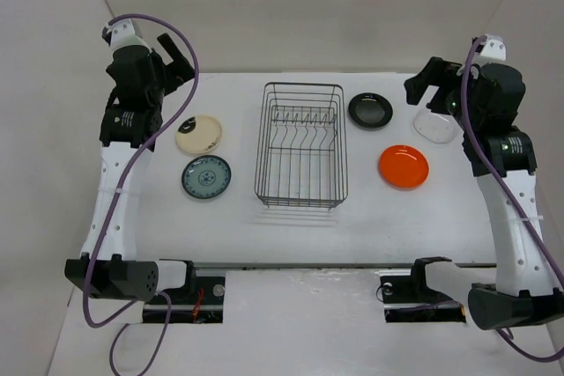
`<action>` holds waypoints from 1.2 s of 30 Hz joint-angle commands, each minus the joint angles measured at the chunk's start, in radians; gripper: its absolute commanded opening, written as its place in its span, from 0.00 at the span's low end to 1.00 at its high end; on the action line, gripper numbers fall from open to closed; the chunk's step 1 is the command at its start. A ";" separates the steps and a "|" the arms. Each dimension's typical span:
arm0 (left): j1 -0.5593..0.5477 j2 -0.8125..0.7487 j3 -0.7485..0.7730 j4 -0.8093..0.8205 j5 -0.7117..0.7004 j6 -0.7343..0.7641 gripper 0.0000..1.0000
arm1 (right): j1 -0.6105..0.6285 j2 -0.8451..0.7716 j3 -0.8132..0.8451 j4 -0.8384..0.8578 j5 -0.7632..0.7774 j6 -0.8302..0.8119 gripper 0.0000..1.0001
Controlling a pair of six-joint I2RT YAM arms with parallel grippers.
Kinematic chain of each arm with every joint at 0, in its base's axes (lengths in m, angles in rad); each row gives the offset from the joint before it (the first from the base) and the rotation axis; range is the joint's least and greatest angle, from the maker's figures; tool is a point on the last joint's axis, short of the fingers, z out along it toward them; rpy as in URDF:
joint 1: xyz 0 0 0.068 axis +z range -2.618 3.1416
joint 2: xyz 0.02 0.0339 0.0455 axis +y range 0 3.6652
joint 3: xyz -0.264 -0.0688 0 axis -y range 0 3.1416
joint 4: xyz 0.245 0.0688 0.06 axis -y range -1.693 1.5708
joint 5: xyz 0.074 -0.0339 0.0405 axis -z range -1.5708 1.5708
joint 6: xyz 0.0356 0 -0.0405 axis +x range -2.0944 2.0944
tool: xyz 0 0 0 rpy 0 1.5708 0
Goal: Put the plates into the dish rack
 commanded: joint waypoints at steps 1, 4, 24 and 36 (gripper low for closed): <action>-0.025 -0.019 -0.001 0.039 -0.040 -0.003 1.00 | 0.011 -0.033 0.016 0.024 0.041 -0.008 1.00; -0.025 -0.029 -0.022 0.049 -0.040 -0.003 1.00 | 0.011 -0.033 0.006 0.024 0.071 -0.008 1.00; -0.034 -0.036 -0.041 0.071 -0.027 -0.036 1.00 | -0.184 0.792 0.244 0.210 -0.398 -0.092 0.89; -0.034 0.013 -0.050 0.092 0.135 -0.036 1.00 | -0.205 1.179 0.586 0.030 -0.389 -0.152 0.87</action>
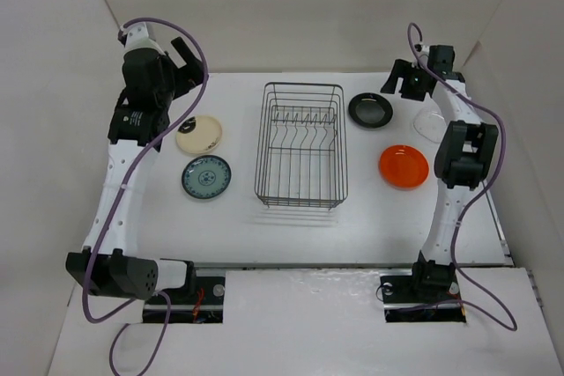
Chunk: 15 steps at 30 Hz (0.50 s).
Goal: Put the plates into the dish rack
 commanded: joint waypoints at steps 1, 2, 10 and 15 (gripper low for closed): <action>-0.002 0.009 0.001 0.048 0.055 -0.002 1.00 | -0.013 0.030 0.052 -0.045 -0.027 -0.026 0.87; -0.002 0.009 0.001 0.048 0.064 -0.002 1.00 | -0.013 0.039 0.043 -0.045 -0.036 -0.026 0.87; -0.002 0.018 -0.008 0.057 0.083 -0.002 1.00 | -0.024 0.099 0.049 -0.048 -0.064 -0.026 0.87; -0.002 0.027 -0.008 0.057 0.092 -0.002 1.00 | -0.033 0.165 0.103 -0.106 -0.091 -0.006 0.82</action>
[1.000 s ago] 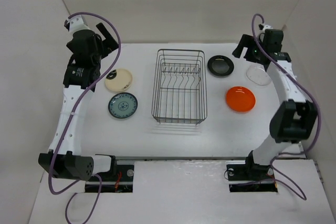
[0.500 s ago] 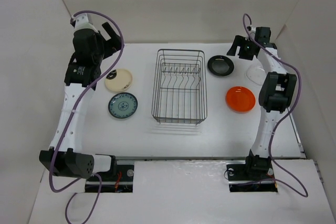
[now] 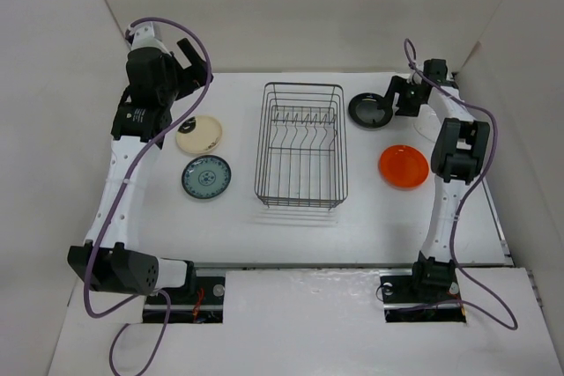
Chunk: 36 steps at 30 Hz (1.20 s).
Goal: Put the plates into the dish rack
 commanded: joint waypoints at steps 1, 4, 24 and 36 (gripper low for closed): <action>-0.002 -0.004 -0.005 0.048 0.015 -0.002 1.00 | -0.013 0.024 0.057 -0.034 -0.039 0.000 0.82; -0.002 -0.004 -0.005 0.048 0.028 -0.002 1.00 | -0.013 0.033 0.066 -0.045 -0.060 0.000 0.80; -0.002 0.014 -0.005 0.048 0.038 -0.012 1.00 | -0.022 0.124 0.155 -0.161 -0.016 0.058 0.00; -0.002 0.014 -0.005 0.048 0.038 -0.012 1.00 | -0.057 -0.186 -0.078 0.052 -0.016 0.240 0.00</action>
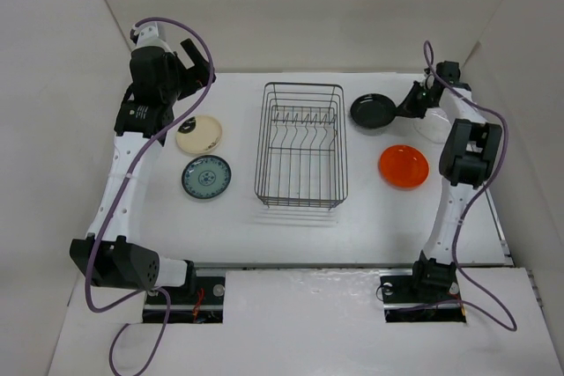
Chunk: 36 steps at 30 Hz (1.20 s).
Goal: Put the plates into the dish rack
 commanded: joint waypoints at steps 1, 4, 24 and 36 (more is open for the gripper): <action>-0.002 -0.014 -0.005 0.041 0.008 -0.007 1.00 | -0.005 -0.243 -0.041 0.100 0.086 0.071 0.00; -0.002 -0.014 -0.005 0.041 -0.003 -0.016 1.00 | 0.036 -0.352 -0.051 0.084 0.260 0.071 0.00; -0.002 0.015 0.064 -0.075 -0.207 -0.053 1.00 | 0.666 -0.567 0.178 -0.393 1.308 0.053 0.00; -0.002 0.025 0.104 -0.138 -0.325 -0.087 1.00 | 0.762 -0.425 0.221 -0.521 1.356 0.160 0.00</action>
